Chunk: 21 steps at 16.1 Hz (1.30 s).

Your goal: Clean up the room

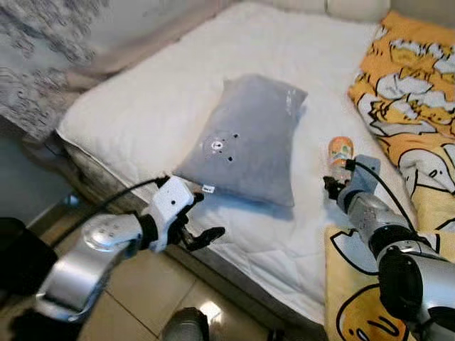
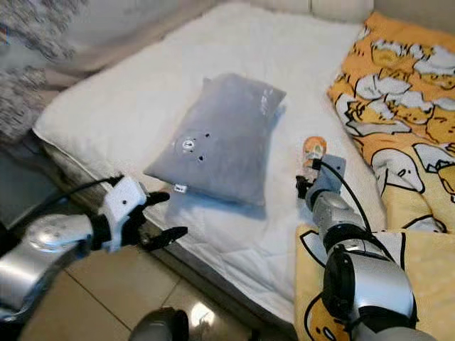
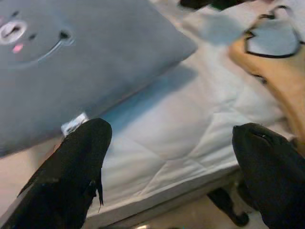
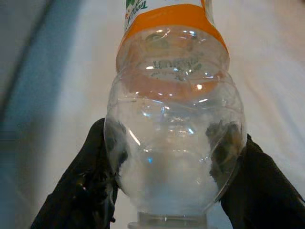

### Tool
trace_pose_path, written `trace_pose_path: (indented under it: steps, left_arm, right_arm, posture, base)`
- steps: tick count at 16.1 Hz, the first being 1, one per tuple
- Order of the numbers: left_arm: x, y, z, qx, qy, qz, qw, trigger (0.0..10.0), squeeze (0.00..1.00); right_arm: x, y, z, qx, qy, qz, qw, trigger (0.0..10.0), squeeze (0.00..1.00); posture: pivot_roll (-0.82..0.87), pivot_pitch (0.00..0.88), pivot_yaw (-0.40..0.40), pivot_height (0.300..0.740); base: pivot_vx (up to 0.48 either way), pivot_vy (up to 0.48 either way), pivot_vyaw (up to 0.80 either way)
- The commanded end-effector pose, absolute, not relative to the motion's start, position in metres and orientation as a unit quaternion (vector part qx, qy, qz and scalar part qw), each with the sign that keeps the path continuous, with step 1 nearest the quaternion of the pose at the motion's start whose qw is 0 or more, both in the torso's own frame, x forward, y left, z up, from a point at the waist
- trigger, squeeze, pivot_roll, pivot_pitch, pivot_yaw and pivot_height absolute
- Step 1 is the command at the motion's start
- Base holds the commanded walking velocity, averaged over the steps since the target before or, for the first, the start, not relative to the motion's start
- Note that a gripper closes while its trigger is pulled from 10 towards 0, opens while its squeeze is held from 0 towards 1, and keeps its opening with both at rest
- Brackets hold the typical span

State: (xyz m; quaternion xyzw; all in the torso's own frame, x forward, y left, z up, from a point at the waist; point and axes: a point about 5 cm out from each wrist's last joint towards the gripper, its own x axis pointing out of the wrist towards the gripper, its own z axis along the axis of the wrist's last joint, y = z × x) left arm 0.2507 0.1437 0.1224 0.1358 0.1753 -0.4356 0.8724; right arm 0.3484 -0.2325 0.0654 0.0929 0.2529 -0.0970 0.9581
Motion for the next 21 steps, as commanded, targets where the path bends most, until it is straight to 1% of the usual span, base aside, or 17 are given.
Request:
trace_pose_path:
  steps: [1,3,5,6,7,8,9,10,11,12,14,15,16,17,19,20,21]
  left_arm:
    - [0.256,0.143,0.111,0.142,0.181,-0.424,0.876,10.0,0.00]
    - [0.272,0.130,0.080,0.129,0.187,-0.395,0.890,10.0,0.00]
    - [0.279,0.119,0.064,0.125,0.186,-0.371,0.901,10.0,0.00]
    - [0.285,0.106,0.051,0.144,0.187,-0.322,0.917,10.0,0.00]
    - [0.286,0.095,0.044,0.147,0.183,-0.285,0.929,10.0,0.00]
    - [0.287,0.092,0.042,0.141,0.180,-0.264,0.937,10.0,0.00]
    - [0.291,0.091,0.037,0.137,0.176,-0.197,0.955,10.0,0.00]
    - [0.294,0.094,0.039,0.136,0.165,-0.164,0.963,10.0,0.00]
    - [0.300,0.095,0.043,0.116,0.140,-0.129,0.975,10.0,0.00]
    - [0.305,0.092,0.047,0.111,0.118,-0.111,0.980,10.0,0.00]
    - [0.310,0.088,0.050,0.122,0.093,-0.088,0.984,10.0,0.00]
    - [0.304,0.126,0.065,0.118,0.059,-0.063,0.989,10.0,0.00]
    - [0.284,0.187,0.100,0.131,0.013,-0.041,0.990,10.0,0.00]
    - [0.279,0.207,0.114,0.162,0.006,-0.038,0.986,10.0,0.00]
    - [0.281,0.223,0.118,0.187,0.023,-0.034,0.981,10.0,0.00]
    - [0.281,0.224,0.120,0.184,0.030,-0.035,0.982,10.0,0.00]
    - [0.280,0.215,0.129,0.184,0.022,-0.031,0.982,10.0,0.00]
  right_arm:
    - [0.344,-0.234,0.060,0.105,0.247,-0.096,0.959,0.0,0.00]
    - [0.338,-0.237,0.055,0.107,0.235,-0.099,0.961,0.0,0.00]
    - [0.338,-0.238,0.061,0.108,0.197,-0.101,0.969,0.0,0.00]
    - [0.337,-0.231,0.070,0.140,0.156,-0.094,0.973,6.5,0.00]
    - [0.333,-0.227,0.082,0.142,0.109,-0.094,0.979,10.0,0.00]
    - [0.332,-0.222,0.088,0.132,0.090,-0.076,0.984,10.0,0.00]
    - [0.326,-0.211,0.108,0.123,0.035,-0.063,0.990,10.0,0.00]
    - [0.324,-0.205,0.117,0.131,0.016,-0.054,0.990,10.0,0.00]
    - [0.322,-0.195,0.127,0.135,0.002,-0.037,0.990,10.0,0.00]
    - [0.317,-0.182,0.134,0.128,0.002,-0.011,0.992,10.0,0.00]
    - [0.308,-0.169,0.135,0.124,0.017,0.020,0.992,10.0,0.00]
    - [0.304,-0.166,0.132,0.123,0.027,0.023,0.992,10.0,0.00]
    - [0.300,-0.167,0.125,0.118,0.046,0.019,0.992,10.0,0.00]
    - [0.297,-0.167,0.125,0.118,0.055,0.014,0.991,10.0,0.00]
    - [0.297,-0.168,0.128,0.117,0.061,0.014,0.991,10.0,0.00]
    - [0.297,-0.168,0.128,0.119,0.062,0.014,0.991,10.0,0.00]
    - [0.297,-0.167,0.126,0.121,0.068,0.012,0.990,10.0,0.00]
  posture:
    - [0.17,0.000,0.035,0.740]
    - [0.14,0.000,0.046,0.740]
    - [0.13,0.000,0.049,0.740]
    - [0.13,0.000,0.047,0.740]
    - [0.12,0.000,0.042,0.740]
    - [0.12,0.000,0.040,0.740]
    - [0.10,0.000,0.042,0.740]
    - [0.10,0.000,0.046,0.740]
    - [0.09,0.000,0.047,0.740]
    - [0.08,0.000,0.045,0.740]
    - [0.09,0.000,0.036,0.740]
    - [0.10,0.000,0.021,0.740]
    - [0.10,0.000,0.017,0.740]
    - [0.10,0.000,0.017,0.740]
    - [0.11,0.000,0.016,0.740]
    - [0.12,0.000,0.016,0.740]
    - [0.12,0.000,0.016,0.740]
  base:
    - [0.000,0.000,0.00]
    - [0.000,0.000,0.00]
    - [0.000,0.000,0.00]
    - [0.000,0.000,0.00]
    - [0.000,0.000,0.00]
    - [0.000,0.000,0.00]
    - [0.000,0.000,0.80]
    - [0.000,0.000,0.80]
    - [0.000,0.000,0.80]
    - [0.000,0.000,0.80]
    - [0.000,0.000,0.80]
    - [0.000,0.000,0.80]
    - [0.000,0.000,0.80]
    - [0.000,0.000,0.80]
    - [0.000,0.000,0.80]
    - [0.000,0.000,0.80]
    - [0.000,0.000,0.80]
